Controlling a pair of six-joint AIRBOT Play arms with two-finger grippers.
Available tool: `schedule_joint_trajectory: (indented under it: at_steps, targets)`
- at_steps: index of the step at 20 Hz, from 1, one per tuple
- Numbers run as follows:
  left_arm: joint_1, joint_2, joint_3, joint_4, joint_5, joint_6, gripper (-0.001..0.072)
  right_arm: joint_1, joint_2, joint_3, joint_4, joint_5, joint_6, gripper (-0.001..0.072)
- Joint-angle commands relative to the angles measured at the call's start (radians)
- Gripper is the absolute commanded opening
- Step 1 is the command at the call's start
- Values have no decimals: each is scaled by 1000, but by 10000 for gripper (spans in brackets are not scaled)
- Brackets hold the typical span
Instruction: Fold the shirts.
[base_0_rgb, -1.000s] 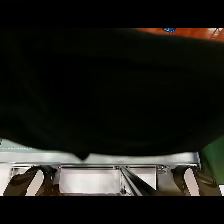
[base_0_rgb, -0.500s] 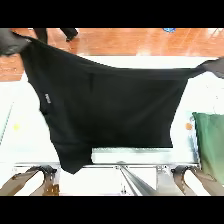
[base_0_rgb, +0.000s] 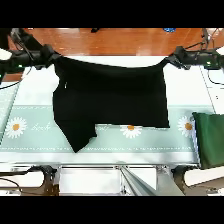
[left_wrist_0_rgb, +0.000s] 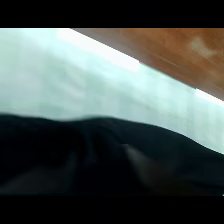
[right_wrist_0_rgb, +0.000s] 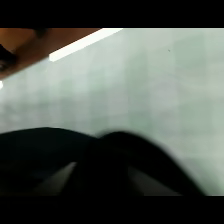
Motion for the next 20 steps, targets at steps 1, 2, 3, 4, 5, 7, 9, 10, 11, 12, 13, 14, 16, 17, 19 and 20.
schedule_joint_trajectory:
  at_steps: [1, 2, 3, 4, 5, 7, 9, 10, 11, 12, 13, 14, 16, 17, 19, 20]
  targets:
    - [39, -63, 24, -39, -106, -6, 507, -29, -98, 117, 130, 51, 12, 415]
    - [86, -60, 53, -16, -196, -7, 507, -63, -84, 136, 129, 98, 13, 415]
    - [141, -58, 86, 10, -292, -8, 507, -111, -64, 155, 124, 167, 22, 414]
    - [207, -48, 111, 36, -394, -19, 507, -165, -43, 167, 123, 243, 27, 412]
    - [267, -28, 114, 61, -470, -23, 507, -228, -14, 167, 114, 322, 26, 408]
    - [370, 32, 86, 162, -574, -23, 507, -330, 48, 166, -23, 464, 16, 408]
    - [436, 127, -37, 273, -587, -23, 507, -386, 137, 89, -241, 512, 13, 408]
    - [464, 184, -141, 305, -572, -22, 507, -411, 198, -8, -296, 481, 24, 408]
    - [489, 235, -251, 311, -551, -18, 507, -433, 256, -125, -285, 425, 29, 408]
    - [516, 286, -371, 306, -532, -9, 507, -448, 320, -267, -268, 360, 22, 408]
    - [538, 324, -473, 299, -525, 12, 507, -450, 378, -394, -267, 306, 11, 408]
    - [559, 356, -570, 289, -525, 40, 507, -449, 430, -514, -261, 262, -19, 408]
    - [585, 388, -716, 272, -524, 92, 507, -449, 511, -706, -220, 220, -90, 408]
    - [589, 387, -767, 270, -517, 103, 507, -449, 538, -774, -204, 207, -113, 408]
    - [588, 386, -830, 233, -465, 103, 507, -449, 567, -848, -173, 169, -116, 408]
    - [587, 384, -848, 205, -441, 103, 506, -449, 566, -861, -161, 175, -125, 408]
